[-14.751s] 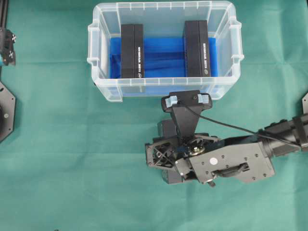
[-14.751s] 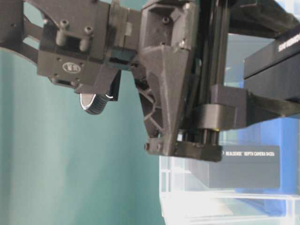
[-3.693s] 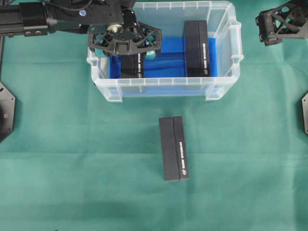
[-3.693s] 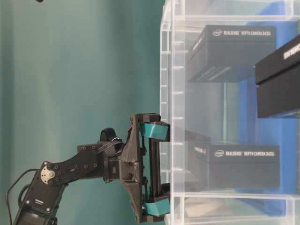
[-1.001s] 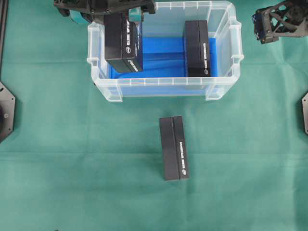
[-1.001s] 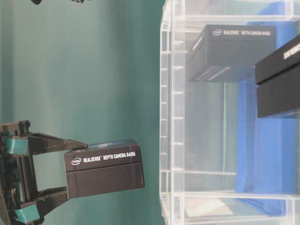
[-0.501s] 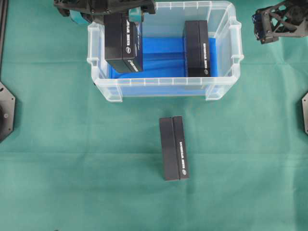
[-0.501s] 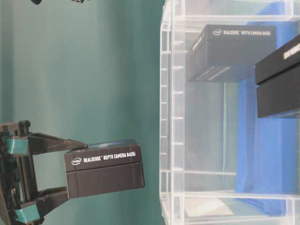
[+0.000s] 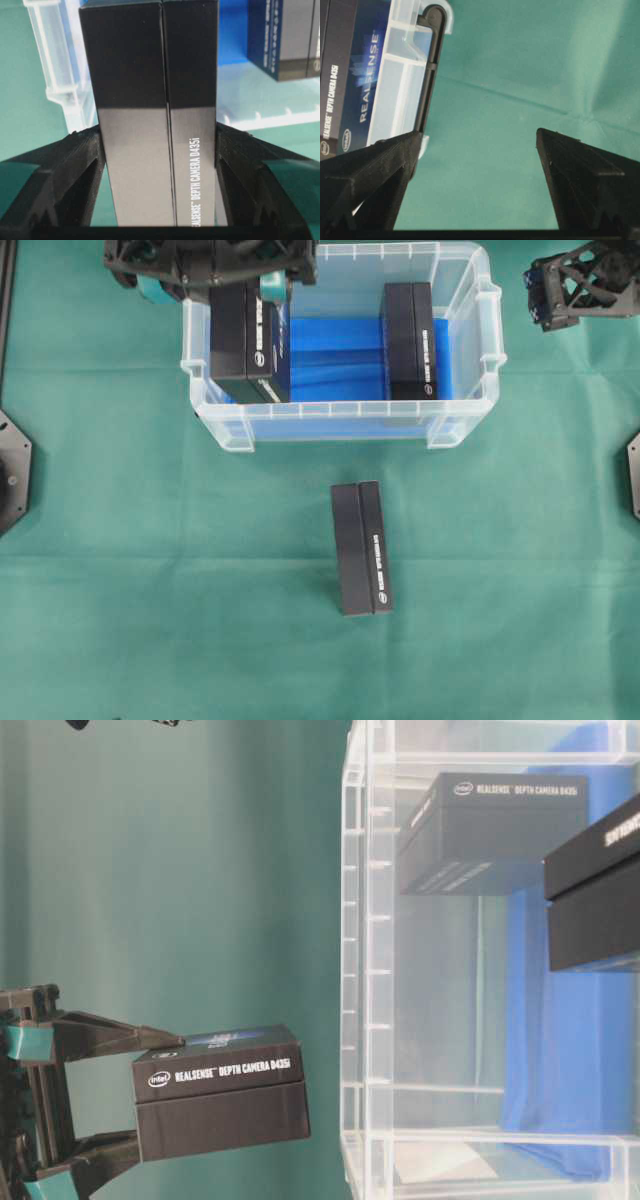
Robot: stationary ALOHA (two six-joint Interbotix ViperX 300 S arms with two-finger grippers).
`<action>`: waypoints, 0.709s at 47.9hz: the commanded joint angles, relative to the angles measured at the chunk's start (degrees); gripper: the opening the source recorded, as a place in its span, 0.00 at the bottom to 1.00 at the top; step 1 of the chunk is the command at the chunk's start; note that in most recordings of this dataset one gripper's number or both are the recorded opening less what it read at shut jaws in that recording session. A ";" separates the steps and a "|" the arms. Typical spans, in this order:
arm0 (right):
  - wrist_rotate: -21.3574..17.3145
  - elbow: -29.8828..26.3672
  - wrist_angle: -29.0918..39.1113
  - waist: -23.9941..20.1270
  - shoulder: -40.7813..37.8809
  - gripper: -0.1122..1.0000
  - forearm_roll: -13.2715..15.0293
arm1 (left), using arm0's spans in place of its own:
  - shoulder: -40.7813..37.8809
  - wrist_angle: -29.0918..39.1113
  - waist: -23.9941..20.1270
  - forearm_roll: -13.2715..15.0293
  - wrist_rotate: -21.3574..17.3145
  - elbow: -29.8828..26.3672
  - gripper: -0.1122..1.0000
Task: Take out the box from the case.
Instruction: 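Carry the held box forward and lower it left of the first box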
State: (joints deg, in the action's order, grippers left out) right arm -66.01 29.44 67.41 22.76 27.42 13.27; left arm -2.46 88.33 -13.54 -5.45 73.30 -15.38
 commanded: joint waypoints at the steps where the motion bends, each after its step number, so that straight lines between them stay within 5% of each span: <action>1: 0.09 -0.44 -0.53 -0.09 0.70 0.94 0.26 | 2.29 -0.26 1.14 -0.18 0.26 -0.88 0.65; 34: 0.09 -0.44 -1.67 -0.09 0.62 0.94 0.26 | 4.04 -0.70 16.26 -0.70 15.64 3.87 0.65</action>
State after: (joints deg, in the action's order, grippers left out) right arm -66.01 29.44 66.09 22.76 27.42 13.36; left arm -0.53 87.98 1.23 -5.71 87.98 -10.63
